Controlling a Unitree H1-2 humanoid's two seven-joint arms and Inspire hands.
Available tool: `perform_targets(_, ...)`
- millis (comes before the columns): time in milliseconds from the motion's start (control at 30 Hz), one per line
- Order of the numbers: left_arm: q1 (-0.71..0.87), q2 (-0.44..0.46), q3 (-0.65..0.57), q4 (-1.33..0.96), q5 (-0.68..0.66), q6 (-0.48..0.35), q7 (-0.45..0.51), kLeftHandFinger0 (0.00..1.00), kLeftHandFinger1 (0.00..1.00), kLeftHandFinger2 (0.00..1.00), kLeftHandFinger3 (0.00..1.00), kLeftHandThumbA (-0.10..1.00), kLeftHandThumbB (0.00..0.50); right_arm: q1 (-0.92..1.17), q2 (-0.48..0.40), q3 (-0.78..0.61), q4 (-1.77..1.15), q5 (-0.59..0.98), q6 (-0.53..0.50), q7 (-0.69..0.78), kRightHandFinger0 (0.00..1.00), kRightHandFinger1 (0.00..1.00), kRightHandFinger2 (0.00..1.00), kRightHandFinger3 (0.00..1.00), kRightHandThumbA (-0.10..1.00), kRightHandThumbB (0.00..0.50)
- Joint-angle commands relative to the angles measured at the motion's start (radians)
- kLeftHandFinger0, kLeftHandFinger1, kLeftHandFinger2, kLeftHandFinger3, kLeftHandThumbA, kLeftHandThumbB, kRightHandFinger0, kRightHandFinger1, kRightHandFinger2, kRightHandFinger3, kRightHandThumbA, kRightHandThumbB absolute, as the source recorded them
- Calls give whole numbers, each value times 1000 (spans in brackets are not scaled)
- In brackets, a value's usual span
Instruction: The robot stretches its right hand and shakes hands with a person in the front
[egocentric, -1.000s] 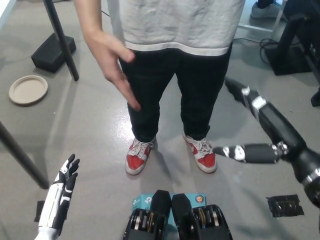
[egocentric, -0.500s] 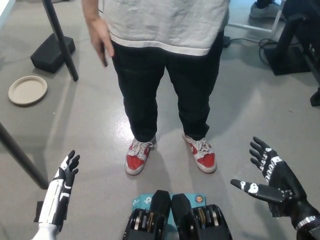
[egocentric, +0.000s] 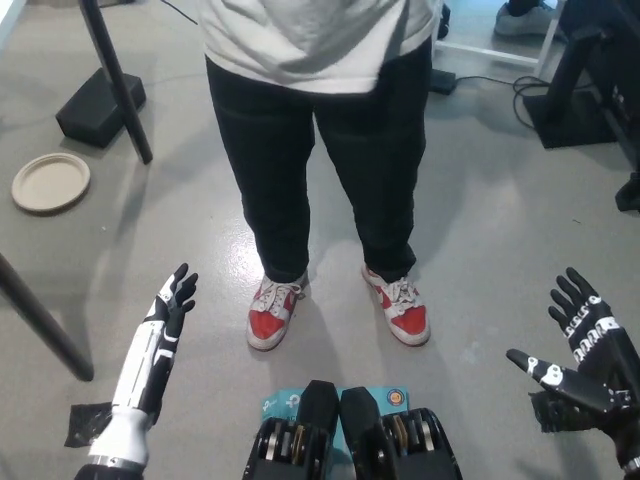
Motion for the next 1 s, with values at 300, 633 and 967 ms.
perform_targets(300,16,26,2,-21,-2,-14,-3,1000,1000,1000,1000,1000,168,-9,-37,66,0,-37,-99,-32,1000,1000,1000,1000,1000,236)
perform_targets(633,31,34,17,-24,-10,-20,3,1000,1000,1000,1000,1000,150,-22,-52,119,18,-57,-101,-43,1000,1000,1000,1000,1000,184)
perform_targets(967,64,30,21,-42,-17,-12,1,1000,1000,1000,1000,1000,138,-10,-64,138,27,-60,-98,-44,1000,1000,1000,1000,1000,183)
